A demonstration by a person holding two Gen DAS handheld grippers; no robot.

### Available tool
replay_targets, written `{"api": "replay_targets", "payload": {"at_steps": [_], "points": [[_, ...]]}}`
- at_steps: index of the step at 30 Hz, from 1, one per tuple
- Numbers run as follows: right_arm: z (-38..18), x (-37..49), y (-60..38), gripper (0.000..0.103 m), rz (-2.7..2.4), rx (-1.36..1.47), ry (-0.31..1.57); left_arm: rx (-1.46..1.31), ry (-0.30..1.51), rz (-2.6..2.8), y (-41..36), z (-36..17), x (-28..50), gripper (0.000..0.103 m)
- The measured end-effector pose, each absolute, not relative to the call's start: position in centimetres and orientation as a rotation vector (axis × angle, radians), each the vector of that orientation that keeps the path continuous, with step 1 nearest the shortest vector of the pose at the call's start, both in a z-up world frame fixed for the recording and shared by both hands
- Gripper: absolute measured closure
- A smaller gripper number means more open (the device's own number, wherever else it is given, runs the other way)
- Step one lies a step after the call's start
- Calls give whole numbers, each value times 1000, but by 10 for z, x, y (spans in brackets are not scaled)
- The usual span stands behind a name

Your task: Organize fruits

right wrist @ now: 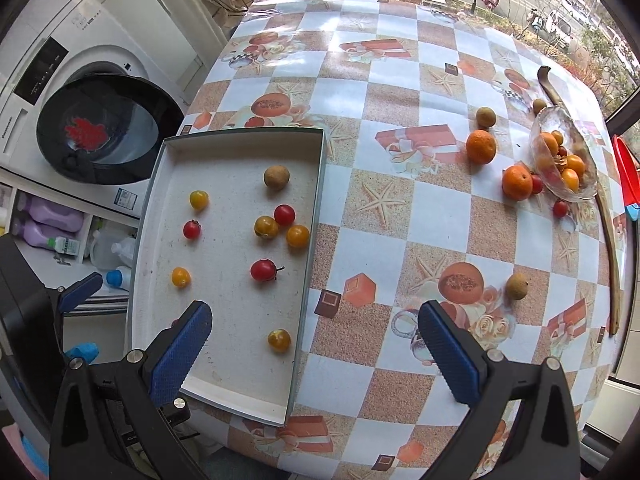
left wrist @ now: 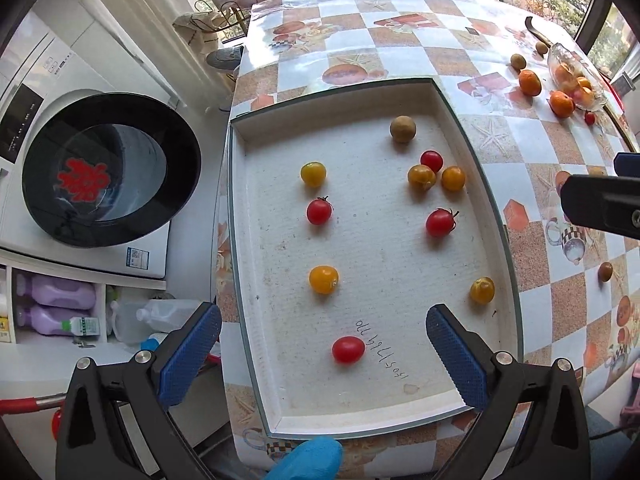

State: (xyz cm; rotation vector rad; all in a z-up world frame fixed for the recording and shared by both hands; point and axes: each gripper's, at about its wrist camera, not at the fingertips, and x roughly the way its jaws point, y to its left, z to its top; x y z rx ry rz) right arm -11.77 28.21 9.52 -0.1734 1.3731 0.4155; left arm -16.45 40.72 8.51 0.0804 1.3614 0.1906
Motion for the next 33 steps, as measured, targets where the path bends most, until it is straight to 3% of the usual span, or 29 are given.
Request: {"api": "replay_targets", "payload": {"at_steps": [33], "points": [[100, -148, 293, 0, 447, -350, 1425, 123, 1479, 125, 402, 90, -176, 0]]}}
